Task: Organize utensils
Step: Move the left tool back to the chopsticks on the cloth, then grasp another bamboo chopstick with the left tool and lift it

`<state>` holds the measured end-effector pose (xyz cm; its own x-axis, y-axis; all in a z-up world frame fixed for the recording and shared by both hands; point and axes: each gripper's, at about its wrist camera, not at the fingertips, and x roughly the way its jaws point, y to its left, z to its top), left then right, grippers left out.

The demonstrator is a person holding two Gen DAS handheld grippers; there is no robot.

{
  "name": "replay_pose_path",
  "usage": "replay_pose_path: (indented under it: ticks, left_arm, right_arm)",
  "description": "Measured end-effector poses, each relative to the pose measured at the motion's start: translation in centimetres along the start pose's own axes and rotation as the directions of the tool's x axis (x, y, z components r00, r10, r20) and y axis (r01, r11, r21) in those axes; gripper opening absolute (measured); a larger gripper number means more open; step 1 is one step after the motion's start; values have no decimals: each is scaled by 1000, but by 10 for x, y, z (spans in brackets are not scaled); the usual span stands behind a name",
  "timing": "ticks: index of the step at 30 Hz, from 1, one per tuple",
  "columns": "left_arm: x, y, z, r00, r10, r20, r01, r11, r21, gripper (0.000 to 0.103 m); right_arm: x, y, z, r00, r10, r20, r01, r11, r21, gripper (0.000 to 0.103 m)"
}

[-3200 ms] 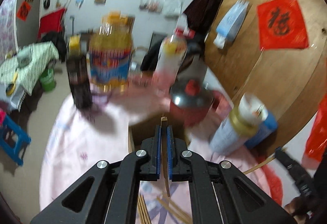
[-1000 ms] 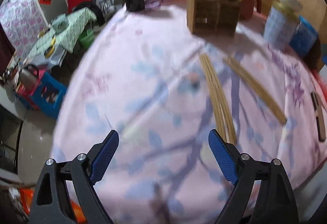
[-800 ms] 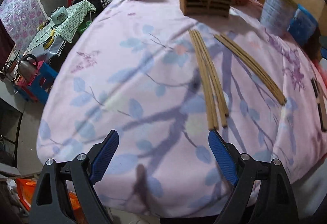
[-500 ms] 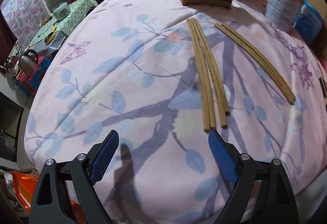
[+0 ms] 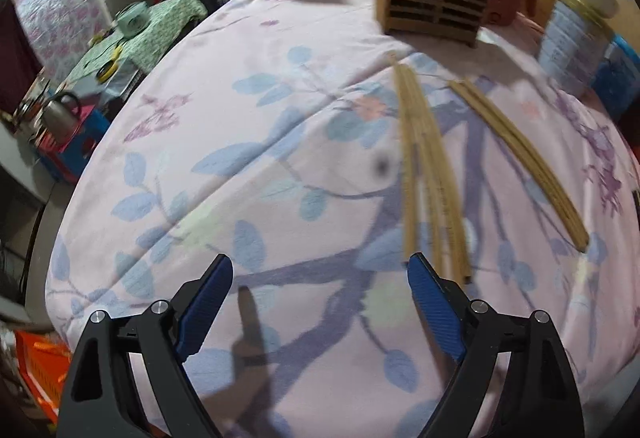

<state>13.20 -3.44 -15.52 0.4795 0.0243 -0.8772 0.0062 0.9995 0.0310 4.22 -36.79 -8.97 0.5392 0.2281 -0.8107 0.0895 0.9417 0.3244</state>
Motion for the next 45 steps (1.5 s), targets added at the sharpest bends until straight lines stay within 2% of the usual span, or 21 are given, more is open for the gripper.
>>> replay_pose_path:
  ticks: [1,4,5,7,8,9,11,15,18,21,25,28,30,32,36,41,45]
  left_arm:
    - [0,-5,0,1000,-12,6,12,1000,17,87]
    - [4,-14,2,999,-16,35,15,999,46,77]
    - [8,-15,5,999,-29,30,28,998,50,63]
    - [12,-16,8,998,-49,45,47,997,55,51]
    - [13,-18,10,997,-59,52,55,996,68,39]
    - [13,-20,12,996,-75,56,70,994,85,23]
    - [13,-27,13,993,-102,51,96,988,121,6]
    - [7,-19,9,994,-107,35,103,990,97,6]
    - [-2,-7,3,996,-91,23,89,993,83,6]
    - [-7,7,-6,998,-68,-9,68,995,78,6]
    - [-8,16,-20,999,-28,-43,32,996,87,6]
    - [-11,15,-23,999,-14,-40,18,995,96,6]
    - [-10,15,-23,999,-15,-41,19,995,96,6]
    - [-9,15,-21,999,-20,-43,24,996,92,6]
    - [-8,17,-19,998,-28,-47,33,995,89,6]
    - [-7,19,-15,998,-28,-53,33,995,99,6]
    - [-5,19,-12,998,-26,-52,32,994,108,6]
  right_arm:
    - [-2,2,-1,1000,-4,3,4,1000,-7,43]
    - [-10,7,-6,999,-34,21,35,999,-38,43]
    - [-12,8,-7,999,-47,27,49,998,-48,43]
    - [-17,8,-10,997,-72,36,74,995,-62,43]
    - [-20,8,-13,996,-80,40,83,995,-64,43]
    - [-22,8,-14,996,-84,42,87,994,-64,43]
    - [-23,7,-17,995,-86,45,89,994,-65,43]
    - [-17,13,-22,999,-40,35,43,996,-84,42]
    - [4,24,-27,1000,21,11,-20,991,-130,40]
    - [39,33,-29,999,39,-35,-45,983,-178,30]
    - [82,36,-27,997,12,-78,-27,981,-190,21]
    - [107,35,-28,993,-54,-103,31,976,-215,20]
    - [118,34,-31,989,-61,-137,31,976,-214,20]
    - [120,38,-36,989,-64,-134,32,974,-226,20]
    - [117,64,-47,988,7,-152,-50,959,-279,20]
    - [109,53,-41,993,20,-115,-45,974,-221,20]
    - [115,47,-36,994,-6,-112,-20,972,-233,20]
